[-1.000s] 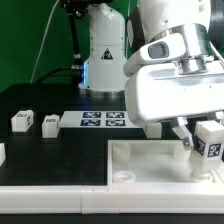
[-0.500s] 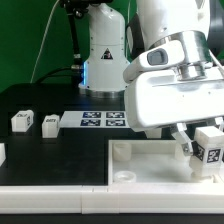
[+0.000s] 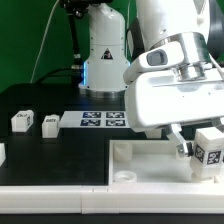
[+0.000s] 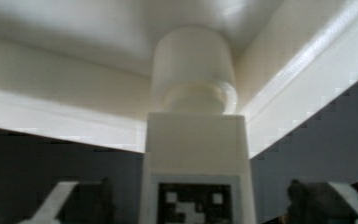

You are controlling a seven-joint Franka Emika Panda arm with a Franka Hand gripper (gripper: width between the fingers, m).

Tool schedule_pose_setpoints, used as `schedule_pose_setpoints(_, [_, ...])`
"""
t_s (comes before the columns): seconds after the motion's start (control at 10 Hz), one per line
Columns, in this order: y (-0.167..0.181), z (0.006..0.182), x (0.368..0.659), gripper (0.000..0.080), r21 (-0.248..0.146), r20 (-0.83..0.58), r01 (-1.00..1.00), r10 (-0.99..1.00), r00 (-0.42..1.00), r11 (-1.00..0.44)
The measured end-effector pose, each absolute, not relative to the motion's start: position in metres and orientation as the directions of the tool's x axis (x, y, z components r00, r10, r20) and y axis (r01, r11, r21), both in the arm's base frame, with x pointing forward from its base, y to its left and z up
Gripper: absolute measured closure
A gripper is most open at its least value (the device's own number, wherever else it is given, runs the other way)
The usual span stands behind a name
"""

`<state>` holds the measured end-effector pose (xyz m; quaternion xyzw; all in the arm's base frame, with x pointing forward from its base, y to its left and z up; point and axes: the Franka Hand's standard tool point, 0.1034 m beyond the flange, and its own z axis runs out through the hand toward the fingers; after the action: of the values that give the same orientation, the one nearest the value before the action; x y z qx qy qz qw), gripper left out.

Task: Assemble one leg

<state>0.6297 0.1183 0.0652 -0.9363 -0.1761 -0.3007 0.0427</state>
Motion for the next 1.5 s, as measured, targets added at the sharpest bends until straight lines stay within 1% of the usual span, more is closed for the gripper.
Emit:
schedule_pose_setpoints(0.1, [0.118, 0.065, 0.630, 0.0214, 0.026, 0.578, 0.355, 0.304, 0.757, -0.934])
schedule_pose_setpoints(0.2, [0.118, 0.065, 0.630, 0.0167, 0.026, 0.578, 0.355, 0.304, 0.757, -0.934])
schedule_pose_setpoints(0.4, [0.118, 0.066, 0.630, 0.0153, 0.026, 0.578, 0.355, 0.304, 0.757, -0.934])
schedule_pose_setpoints(0.9, [0.114, 0.092, 0.639, 0.0151, 0.035, 0.577, 0.356, 0.310, 0.756, -0.934])
schedule_pose_setpoints(1.0, [0.115, 0.089, 0.638, 0.0151, 0.034, 0.576, 0.356, 0.310, 0.756, -0.934])
schedule_pose_setpoints(1.1, [0.118, 0.086, 0.636, 0.0151, 0.024, 0.543, 0.368, 0.321, 0.776, -0.930])
schedule_pose_setpoints(1.2, [0.119, 0.087, 0.637, 0.0151, 0.022, 0.541, 0.368, 0.321, 0.777, -0.929])
schedule_pose_setpoints(1.3, [0.123, 0.082, 0.631, 0.0151, -0.002, 0.471, 0.381, 0.335, 0.816, -0.925])
schedule_pose_setpoints(1.5, [0.120, 0.074, 0.620, 0.0151, -0.026, 0.339, 0.393, 0.362, 0.868, -0.919])
